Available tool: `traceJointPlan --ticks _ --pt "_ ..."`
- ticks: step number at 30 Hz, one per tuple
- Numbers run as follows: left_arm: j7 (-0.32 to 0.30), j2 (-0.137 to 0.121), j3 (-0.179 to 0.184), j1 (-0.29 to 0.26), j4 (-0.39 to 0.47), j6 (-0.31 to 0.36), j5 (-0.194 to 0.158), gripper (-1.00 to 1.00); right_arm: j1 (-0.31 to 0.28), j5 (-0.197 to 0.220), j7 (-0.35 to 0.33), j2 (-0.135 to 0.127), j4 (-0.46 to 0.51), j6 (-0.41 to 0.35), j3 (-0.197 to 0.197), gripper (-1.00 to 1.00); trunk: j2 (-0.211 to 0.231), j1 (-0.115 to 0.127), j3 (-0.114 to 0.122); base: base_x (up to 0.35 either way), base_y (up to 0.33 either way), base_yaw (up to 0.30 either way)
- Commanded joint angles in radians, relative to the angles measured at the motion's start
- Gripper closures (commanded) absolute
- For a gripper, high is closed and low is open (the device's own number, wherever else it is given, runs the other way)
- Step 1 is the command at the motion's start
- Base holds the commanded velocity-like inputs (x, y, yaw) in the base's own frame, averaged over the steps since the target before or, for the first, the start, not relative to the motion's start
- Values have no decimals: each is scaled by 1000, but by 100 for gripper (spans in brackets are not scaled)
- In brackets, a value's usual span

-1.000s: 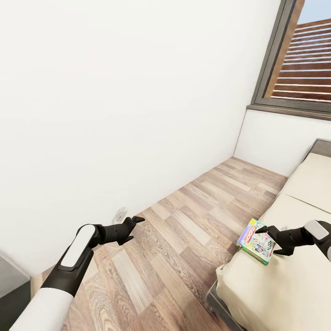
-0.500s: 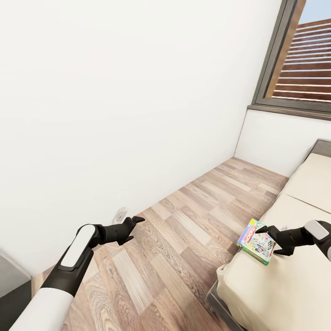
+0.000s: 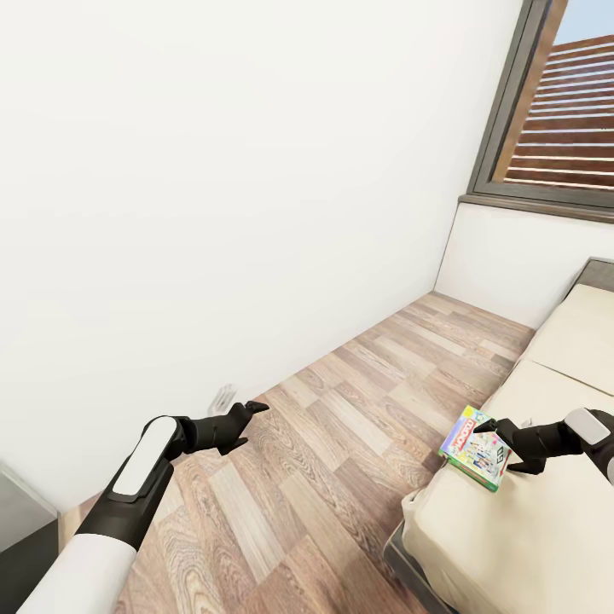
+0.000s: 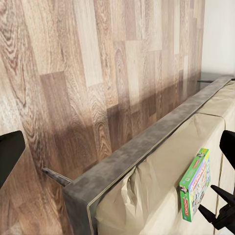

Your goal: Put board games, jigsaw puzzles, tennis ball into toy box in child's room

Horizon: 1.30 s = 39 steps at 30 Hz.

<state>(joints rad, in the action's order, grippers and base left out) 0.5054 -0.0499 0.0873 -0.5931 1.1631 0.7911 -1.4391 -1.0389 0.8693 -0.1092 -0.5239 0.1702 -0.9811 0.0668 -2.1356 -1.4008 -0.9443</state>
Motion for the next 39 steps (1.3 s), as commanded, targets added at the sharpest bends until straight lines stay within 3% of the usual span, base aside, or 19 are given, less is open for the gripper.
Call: traceJointPlan --ticks 1,39 --pt "10 -1 2 -1 1 -1 -10 -100 -1 -6 -10 -1 0 -2 7 -100 0 0 -1 0 0 0" --pt "10 -1 2 -1 1 -1 -10 -100 0 -5 -10 -1 0 -2 7 -100 0 0 -1 0 0 6"
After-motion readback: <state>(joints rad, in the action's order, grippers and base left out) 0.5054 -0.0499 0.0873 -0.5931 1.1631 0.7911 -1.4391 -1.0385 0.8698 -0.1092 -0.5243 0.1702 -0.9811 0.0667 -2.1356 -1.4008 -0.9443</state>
